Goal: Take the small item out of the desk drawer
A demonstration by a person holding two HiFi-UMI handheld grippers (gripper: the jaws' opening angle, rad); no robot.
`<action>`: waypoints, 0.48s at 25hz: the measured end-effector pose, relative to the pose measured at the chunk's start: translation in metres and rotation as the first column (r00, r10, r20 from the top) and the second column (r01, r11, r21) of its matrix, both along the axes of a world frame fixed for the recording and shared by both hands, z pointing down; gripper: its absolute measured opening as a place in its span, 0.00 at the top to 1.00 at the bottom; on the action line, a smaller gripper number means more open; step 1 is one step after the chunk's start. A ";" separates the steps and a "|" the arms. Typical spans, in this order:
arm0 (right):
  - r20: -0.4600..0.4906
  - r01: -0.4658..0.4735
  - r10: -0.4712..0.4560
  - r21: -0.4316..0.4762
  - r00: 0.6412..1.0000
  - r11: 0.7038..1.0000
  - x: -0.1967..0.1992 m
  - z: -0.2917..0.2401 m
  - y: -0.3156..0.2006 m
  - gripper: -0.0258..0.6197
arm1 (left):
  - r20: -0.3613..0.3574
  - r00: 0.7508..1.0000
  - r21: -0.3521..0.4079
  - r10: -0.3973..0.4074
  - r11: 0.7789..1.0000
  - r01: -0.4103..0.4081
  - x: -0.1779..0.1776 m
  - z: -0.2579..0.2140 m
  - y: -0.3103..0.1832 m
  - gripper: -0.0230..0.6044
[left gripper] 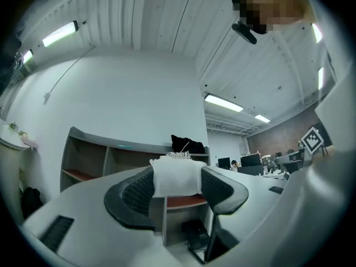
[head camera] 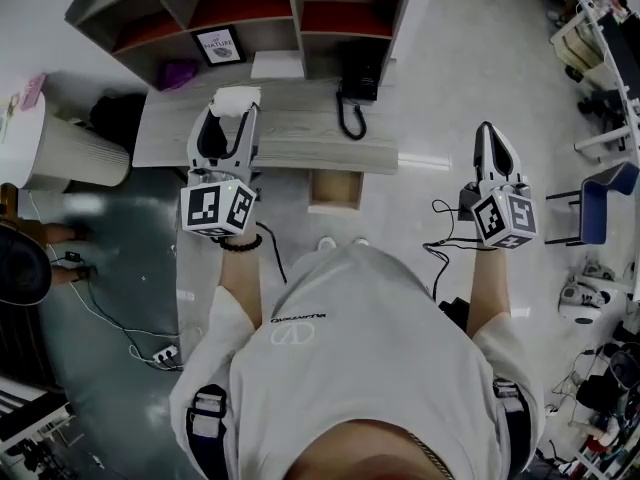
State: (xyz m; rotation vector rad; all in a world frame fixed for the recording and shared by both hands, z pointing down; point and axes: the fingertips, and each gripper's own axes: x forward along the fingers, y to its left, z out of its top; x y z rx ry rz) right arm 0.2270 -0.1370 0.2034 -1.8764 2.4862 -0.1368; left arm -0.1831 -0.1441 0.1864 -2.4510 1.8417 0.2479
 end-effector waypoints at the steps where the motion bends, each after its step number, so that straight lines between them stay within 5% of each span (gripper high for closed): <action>1: 0.006 -0.005 0.005 0.011 1.000 1.000 0.002 -0.006 0.001 0.96 | 0.000 1.000 0.011 -0.004 1.000 0.004 -0.004 -0.003 0.001 0.55; 12: -0.085 -0.010 0.016 0.081 0.996 0.997 0.007 -0.023 0.010 0.96 | 0.009 1.000 0.042 -0.026 0.999 0.026 -0.007 -0.002 0.001 0.55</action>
